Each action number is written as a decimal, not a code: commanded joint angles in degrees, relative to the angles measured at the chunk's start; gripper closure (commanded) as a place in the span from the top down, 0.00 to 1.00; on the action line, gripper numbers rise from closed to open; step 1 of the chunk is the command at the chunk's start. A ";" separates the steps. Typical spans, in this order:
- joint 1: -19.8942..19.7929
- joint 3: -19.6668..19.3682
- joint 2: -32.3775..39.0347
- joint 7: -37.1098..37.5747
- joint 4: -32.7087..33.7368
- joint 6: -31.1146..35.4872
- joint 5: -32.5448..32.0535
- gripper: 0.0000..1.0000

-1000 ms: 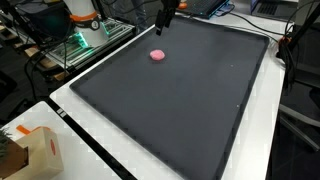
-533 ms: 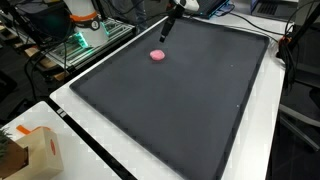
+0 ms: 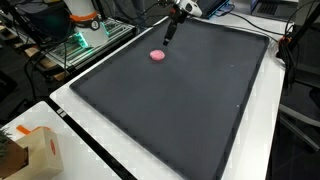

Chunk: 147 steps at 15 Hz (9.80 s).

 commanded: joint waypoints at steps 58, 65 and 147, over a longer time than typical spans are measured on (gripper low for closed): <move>-21.08 -13.16 -14.31 2.34 -23.67 27.56 77.33 1.00; -20.88 -13.33 -14.86 2.30 -25.71 27.86 82.14 1.00; -12.55 -4.97 -11.61 -17.89 -24.11 37.47 27.96 0.29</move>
